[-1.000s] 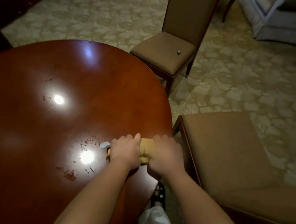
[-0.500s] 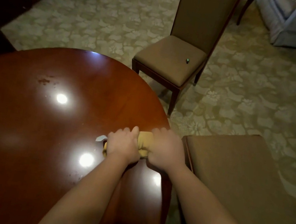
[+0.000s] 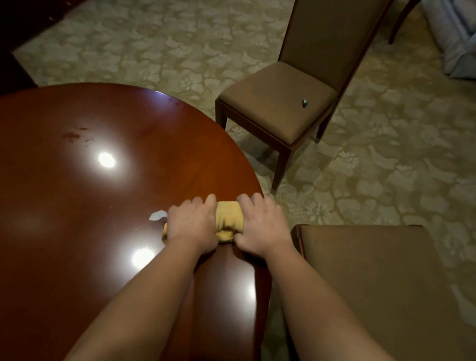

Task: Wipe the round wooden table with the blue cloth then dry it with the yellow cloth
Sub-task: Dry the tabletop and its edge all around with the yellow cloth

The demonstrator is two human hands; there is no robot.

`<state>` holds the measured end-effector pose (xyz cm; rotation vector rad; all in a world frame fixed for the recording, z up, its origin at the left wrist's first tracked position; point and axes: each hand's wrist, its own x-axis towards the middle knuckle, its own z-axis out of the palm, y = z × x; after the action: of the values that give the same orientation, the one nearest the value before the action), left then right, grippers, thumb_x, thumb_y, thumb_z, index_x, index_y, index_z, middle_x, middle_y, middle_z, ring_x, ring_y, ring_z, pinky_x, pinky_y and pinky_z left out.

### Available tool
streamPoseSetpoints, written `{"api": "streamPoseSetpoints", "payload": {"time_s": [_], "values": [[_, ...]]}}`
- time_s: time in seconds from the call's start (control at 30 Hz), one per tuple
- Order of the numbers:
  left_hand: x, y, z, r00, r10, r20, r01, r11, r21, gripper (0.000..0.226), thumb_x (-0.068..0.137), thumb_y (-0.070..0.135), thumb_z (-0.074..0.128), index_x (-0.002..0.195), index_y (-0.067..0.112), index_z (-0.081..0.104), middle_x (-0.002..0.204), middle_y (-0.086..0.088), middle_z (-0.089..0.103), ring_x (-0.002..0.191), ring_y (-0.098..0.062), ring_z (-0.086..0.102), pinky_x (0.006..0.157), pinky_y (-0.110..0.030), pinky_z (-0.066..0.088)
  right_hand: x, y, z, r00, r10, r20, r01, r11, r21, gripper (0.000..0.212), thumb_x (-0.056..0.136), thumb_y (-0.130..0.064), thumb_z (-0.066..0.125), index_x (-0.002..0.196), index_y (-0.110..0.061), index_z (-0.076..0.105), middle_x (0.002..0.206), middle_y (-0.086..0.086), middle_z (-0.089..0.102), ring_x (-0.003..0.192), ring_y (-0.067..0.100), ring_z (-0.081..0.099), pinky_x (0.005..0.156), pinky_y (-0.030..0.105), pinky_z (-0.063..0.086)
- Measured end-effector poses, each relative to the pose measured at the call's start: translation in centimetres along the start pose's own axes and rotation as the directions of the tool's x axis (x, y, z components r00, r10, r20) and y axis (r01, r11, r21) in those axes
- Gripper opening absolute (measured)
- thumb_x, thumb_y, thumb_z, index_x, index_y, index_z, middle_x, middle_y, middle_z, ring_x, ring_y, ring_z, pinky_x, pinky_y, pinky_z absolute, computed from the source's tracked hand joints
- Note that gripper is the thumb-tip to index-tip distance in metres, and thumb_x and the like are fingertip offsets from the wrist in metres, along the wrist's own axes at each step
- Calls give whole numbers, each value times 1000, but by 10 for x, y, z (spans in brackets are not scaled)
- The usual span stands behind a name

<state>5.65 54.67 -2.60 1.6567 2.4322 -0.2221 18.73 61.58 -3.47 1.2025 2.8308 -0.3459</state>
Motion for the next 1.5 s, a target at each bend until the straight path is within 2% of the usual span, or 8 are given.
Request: {"api": "streamPoseSetpoints", "payload": {"time_s": [0.43, 0.67, 1.03, 1.33, 1.5], "values": [[-199, -2, 39, 981, 150, 121, -151, 989, 0, 47, 78, 36, 62, 114, 19, 37, 115, -6, 53, 106, -28, 53, 80, -38, 42, -201, -82, 37, 991, 119, 62, -120, 993, 17, 63, 76, -44, 61, 130, -23, 36, 120, 4, 44, 108, 26, 46, 87, 38, 41], [-247, -12, 51, 972, 201, 119, -210, 976, 63, 44, 78, 33, 60, 113, 20, 37, 114, -5, 54, 104, -27, 55, 76, -37, 42, -253, -111, 50, 984, 161, 71, -166, 984, 58, 65, 75, -43, 60, 131, -22, 35, 121, 4, 45, 111, 26, 45, 89, 37, 42], [-211, -2, 48, 987, 133, 91, -139, 988, 64, 41, 80, 41, 60, 107, 21, 36, 108, -5, 54, 99, -27, 56, 70, -35, 38, -213, -87, 43, 998, 57, 39, -57, 998, -6, 61, 76, -46, 60, 128, -22, 40, 117, 1, 47, 106, 22, 48, 80, 34, 42], [-108, 12, 29, 996, 84, 38, -86, 996, 32, 39, 79, 40, 59, 94, 22, 28, 105, -4, 55, 96, -27, 56, 70, -36, 36, -118, -34, 24, 1000, 3, -1, -3, 1000, -21, 59, 74, -45, 62, 125, -19, 47, 111, 2, 51, 100, 24, 51, 71, 31, 36], [-36, 13, 11, 999, 23, 36, -23, 1000, 4, 39, 78, 40, 60, 94, 23, 29, 103, -5, 55, 95, -28, 56, 69, -36, 36, -43, -2, 9, 999, -50, -1, 50, 998, -26, 59, 75, -45, 61, 126, -19, 45, 113, 3, 51, 102, 25, 51, 74, 33, 41]]}}
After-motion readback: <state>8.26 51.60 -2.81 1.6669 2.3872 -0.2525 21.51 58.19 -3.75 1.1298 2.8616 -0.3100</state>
